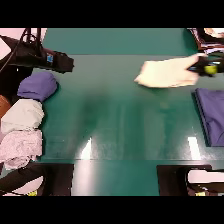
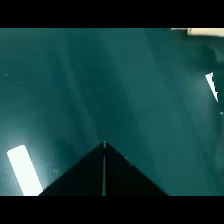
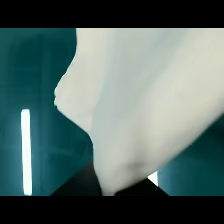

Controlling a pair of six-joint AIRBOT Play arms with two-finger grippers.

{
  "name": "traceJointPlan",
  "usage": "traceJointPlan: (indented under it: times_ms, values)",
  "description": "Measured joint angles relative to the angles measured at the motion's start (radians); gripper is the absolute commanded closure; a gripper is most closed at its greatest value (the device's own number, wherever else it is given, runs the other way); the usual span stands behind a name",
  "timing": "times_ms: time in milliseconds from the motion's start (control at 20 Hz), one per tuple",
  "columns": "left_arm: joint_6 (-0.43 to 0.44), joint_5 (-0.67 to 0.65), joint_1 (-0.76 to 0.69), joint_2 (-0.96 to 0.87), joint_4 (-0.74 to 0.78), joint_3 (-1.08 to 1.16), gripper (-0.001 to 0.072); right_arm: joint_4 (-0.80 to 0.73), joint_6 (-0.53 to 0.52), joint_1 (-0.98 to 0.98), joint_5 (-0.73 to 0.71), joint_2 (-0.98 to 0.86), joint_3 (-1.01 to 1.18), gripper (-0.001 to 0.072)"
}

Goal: Fold the shirts.

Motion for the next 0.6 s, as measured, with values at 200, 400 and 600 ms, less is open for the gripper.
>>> traceJointPlan:
  times_ms: [200, 400, 600]
  values:
    - [-0.013, 0.06, -0.039, 0.0, -0.001, 0.0, 0.0679, -0.023, 0.031, -0.222, -0.01, 0.037, 0.0, 0.0698]
    - [-0.028, 0.085, -0.049, 0.0, -0.002, 0.0, 0.0679, -0.024, 0.042, -0.318, -0.043, 0.045, 0.006, 0.0699]
    - [-0.034, 0.093, -0.052, 0.0, -0.003, 0.0, 0.0679, 0.004, 0.044, -0.343, -0.042, 0.048, 0.093, 0.0699]
